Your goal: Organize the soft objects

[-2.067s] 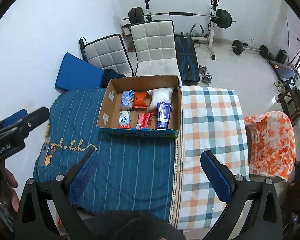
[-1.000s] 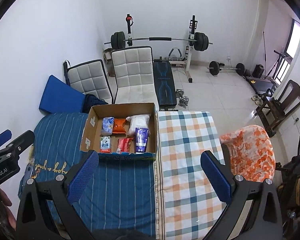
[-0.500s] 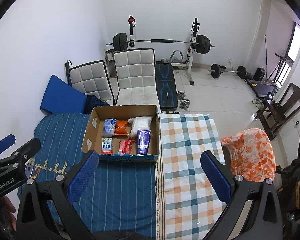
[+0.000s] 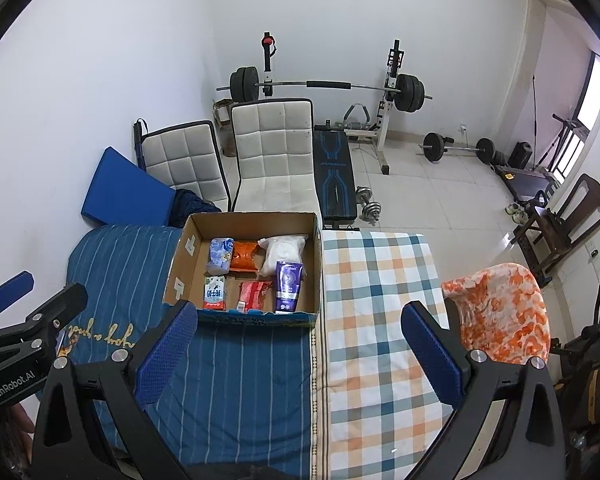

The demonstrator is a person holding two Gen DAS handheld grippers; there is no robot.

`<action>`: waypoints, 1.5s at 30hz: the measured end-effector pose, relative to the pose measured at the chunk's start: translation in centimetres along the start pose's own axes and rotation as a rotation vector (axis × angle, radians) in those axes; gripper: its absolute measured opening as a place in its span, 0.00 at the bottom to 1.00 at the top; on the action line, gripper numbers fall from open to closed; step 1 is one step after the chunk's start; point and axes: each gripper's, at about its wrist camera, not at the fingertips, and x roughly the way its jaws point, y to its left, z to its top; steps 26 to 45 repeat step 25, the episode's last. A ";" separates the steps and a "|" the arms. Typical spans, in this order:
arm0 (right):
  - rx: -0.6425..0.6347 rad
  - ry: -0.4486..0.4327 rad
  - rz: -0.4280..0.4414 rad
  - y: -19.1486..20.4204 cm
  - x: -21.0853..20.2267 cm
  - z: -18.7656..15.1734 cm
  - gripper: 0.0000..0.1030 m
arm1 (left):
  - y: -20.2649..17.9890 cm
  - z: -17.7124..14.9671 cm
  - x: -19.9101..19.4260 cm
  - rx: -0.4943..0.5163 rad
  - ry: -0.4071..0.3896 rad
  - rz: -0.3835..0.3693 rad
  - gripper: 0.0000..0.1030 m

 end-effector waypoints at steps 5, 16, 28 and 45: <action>-0.004 0.000 0.002 0.1 0.0 0.0 1.00 | 0.0 0.0 0.0 0.003 -0.002 0.000 0.93; -0.004 0.001 0.011 0.1 0.1 0.3 1.00 | -0.2 -0.1 -0.1 0.005 -0.006 0.015 0.93; -0.012 0.000 0.013 0.3 0.5 0.8 1.00 | -0.2 -0.1 -0.1 -0.003 -0.004 0.012 0.93; -0.012 0.000 0.013 0.3 0.5 0.8 1.00 | -0.2 -0.1 -0.1 -0.003 -0.004 0.012 0.93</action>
